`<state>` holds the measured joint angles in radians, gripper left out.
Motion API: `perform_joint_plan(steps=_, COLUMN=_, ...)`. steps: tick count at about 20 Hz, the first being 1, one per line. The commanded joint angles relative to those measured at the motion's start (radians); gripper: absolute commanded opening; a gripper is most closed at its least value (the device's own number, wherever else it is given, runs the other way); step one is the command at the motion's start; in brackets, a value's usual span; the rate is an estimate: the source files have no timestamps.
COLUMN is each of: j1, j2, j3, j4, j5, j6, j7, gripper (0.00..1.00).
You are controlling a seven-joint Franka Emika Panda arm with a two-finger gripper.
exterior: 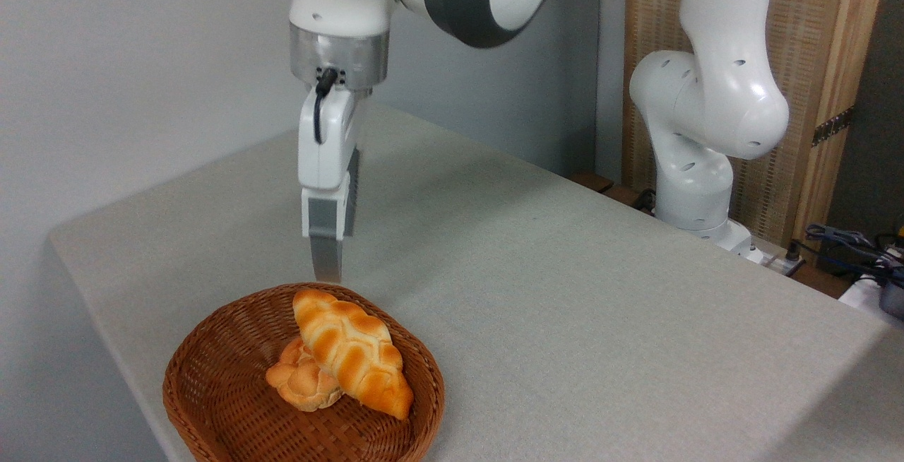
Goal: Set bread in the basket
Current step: 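Raise the open gripper up away from the basket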
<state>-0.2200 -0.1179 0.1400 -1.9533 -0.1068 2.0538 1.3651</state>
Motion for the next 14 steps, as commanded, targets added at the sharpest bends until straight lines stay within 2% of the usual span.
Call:
perform_joint_plan(steps=1, j1=-0.001, j2=0.000, j3=-0.008, j4=0.034, j5=0.009, j6=-0.040, j7=-0.367, gripper=1.00)
perform_joint_plan(steps=4, j1=-0.001, j2=0.003, j3=-0.003, j4=0.063, j5=0.038, j6=-0.072, j7=-0.665, gripper=1.00)
perform_joint_plan(steps=6, j1=0.002, j2=0.003, j3=0.001, j4=0.063, j5=0.039, j6=-0.077, j7=-0.757, gripper=1.00)
perform_joint_plan(steps=14, j1=0.004, j2=0.011, j3=0.003, j4=0.062, j5=0.039, j6=-0.103, j7=-0.752, gripper=1.00)
